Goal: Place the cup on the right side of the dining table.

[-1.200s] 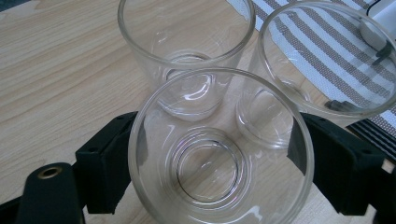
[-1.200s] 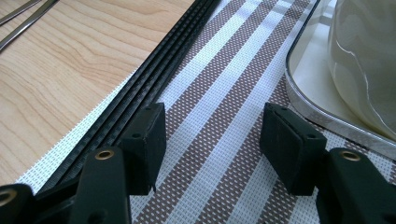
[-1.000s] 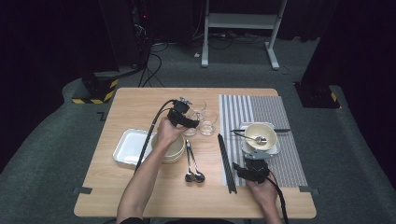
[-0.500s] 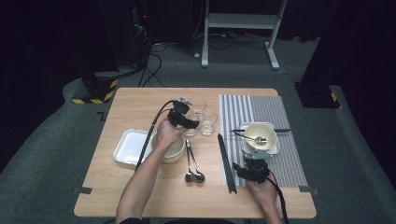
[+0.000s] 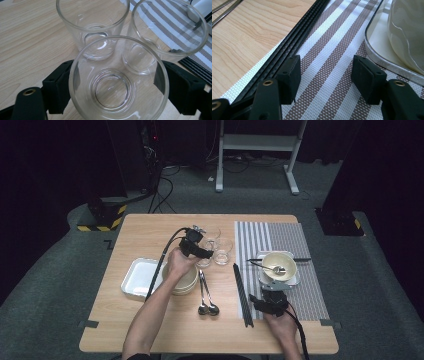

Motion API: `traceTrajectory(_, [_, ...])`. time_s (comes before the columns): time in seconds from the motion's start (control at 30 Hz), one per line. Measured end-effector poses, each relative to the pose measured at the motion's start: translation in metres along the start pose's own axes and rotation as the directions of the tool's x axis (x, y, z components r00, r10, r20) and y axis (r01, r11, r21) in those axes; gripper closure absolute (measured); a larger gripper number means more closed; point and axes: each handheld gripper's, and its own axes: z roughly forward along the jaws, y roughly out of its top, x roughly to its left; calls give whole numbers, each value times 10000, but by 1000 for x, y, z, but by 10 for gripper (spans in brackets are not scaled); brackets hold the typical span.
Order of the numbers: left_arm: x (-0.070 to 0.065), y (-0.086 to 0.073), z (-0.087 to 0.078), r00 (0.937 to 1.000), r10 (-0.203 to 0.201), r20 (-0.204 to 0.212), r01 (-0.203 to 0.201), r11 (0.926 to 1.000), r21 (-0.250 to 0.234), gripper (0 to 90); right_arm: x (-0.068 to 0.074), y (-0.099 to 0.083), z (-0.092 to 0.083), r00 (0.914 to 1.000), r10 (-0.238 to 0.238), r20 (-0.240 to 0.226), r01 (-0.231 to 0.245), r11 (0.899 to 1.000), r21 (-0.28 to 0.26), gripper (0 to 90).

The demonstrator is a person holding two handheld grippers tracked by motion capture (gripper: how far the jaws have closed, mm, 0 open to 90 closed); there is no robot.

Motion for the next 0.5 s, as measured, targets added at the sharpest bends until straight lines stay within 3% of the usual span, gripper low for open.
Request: traceTrajectory(0.5, [1, 5, -21, 9997, -84, 231, 90, 9996, -256, 185, 0, 0, 0, 10000, -33, 15, 33, 10000, 5, 407])
